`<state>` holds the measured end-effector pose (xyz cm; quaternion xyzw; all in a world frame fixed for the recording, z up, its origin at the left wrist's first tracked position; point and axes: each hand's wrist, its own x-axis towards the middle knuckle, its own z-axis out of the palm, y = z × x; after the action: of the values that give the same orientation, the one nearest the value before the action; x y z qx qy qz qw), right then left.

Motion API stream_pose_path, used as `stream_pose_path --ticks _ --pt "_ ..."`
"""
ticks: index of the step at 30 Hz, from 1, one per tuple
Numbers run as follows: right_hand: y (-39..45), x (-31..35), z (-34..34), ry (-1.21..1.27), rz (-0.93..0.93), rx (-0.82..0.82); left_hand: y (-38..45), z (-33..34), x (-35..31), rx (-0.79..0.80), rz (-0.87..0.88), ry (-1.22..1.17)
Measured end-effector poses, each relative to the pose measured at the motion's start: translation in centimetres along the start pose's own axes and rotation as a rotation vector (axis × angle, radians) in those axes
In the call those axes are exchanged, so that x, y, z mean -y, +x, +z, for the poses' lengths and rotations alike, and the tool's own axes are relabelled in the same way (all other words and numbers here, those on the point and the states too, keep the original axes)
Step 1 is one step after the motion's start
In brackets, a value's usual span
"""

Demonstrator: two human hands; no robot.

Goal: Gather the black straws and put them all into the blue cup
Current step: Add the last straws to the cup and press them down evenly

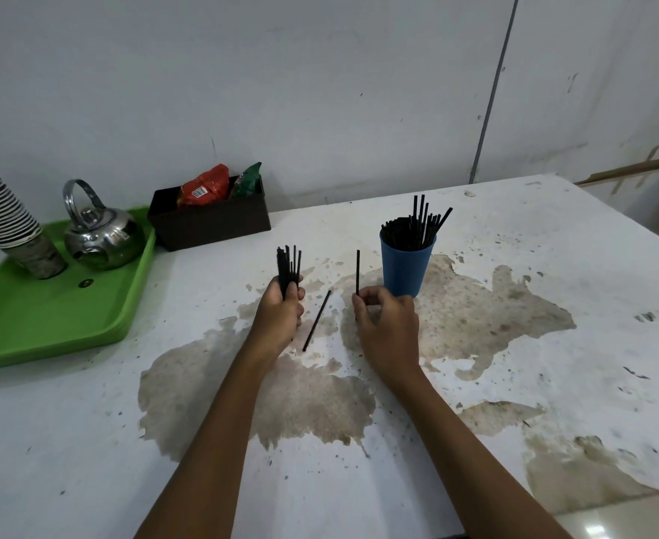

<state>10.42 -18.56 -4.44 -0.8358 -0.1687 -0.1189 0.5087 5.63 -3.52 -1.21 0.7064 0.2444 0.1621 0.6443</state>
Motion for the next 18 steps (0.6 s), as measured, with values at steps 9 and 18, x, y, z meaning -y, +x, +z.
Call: stream_pose_path --ticks 9,18 --pt "0.2 -1.2 0.5 0.102 0.086 -0.020 -0.5 -0.1 -0.8 -0.044 0.141 0.895" --pt "0.2 -1.4 0.6 0.115 0.085 -0.018 -0.2 0.5 -0.7 0.026 0.119 1.024"
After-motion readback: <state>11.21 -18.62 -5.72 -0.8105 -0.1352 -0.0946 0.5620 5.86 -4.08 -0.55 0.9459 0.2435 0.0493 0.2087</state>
